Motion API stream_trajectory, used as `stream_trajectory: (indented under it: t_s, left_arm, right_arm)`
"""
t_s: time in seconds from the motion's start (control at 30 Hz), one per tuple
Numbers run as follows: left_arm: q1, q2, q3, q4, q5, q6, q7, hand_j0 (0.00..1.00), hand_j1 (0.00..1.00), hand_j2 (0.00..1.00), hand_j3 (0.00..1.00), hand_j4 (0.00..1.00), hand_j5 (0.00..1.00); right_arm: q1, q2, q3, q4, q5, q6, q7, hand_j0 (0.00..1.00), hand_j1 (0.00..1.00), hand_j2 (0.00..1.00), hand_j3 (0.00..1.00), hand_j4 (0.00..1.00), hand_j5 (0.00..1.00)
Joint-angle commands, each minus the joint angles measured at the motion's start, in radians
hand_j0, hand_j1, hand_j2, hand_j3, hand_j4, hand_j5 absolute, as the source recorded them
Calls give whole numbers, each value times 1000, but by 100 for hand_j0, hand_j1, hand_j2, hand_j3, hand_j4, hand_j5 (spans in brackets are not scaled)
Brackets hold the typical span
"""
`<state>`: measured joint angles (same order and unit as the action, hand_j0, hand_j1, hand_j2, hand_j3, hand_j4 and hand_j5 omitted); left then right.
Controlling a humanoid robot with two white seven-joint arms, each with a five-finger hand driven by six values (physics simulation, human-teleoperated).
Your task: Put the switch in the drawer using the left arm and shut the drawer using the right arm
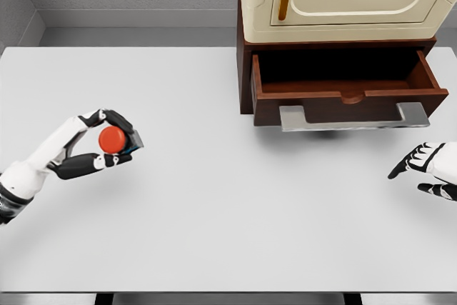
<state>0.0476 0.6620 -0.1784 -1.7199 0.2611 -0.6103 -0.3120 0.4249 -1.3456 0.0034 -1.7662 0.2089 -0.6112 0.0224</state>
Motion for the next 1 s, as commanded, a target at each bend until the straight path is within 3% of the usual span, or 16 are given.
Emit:
stream_trajectory:
  t_s: [0.0,0.2,0.33,0.57,0.97]
  left_arm:
    - [0,-28,-3,-20,7,12,1,36,36,36,36,36,36]
    - [-37,-82,-3,-36,4,63,1,36,36,36,36,36,36]
    - [-78,-180,-4,-40,-76,126,1,36,36,36,36,36,36]
    - [-133,-245,-26,-66,-83,164,1,36,36,36,36,36,36]
    - [-250,-400,-64,-61,-183,253,-1,36,36,36,36,36,36]
  right_arm:
    - [0,-3,0,1,-6,0,-1,66,66,66,66,66,66]
    - [-2,-3,-2,1,-6,0,-1,66,66,66,66,66,66]
    - [-3,-1,-2,1,-6,0,-1,66,66,66,66,66,66]
    - [-3,0,0,1,-6,0,-1,66,66,66,66,66,66]
    - [-5,2,0,-1,-6,0,-1,66,66,66,66,66,66]
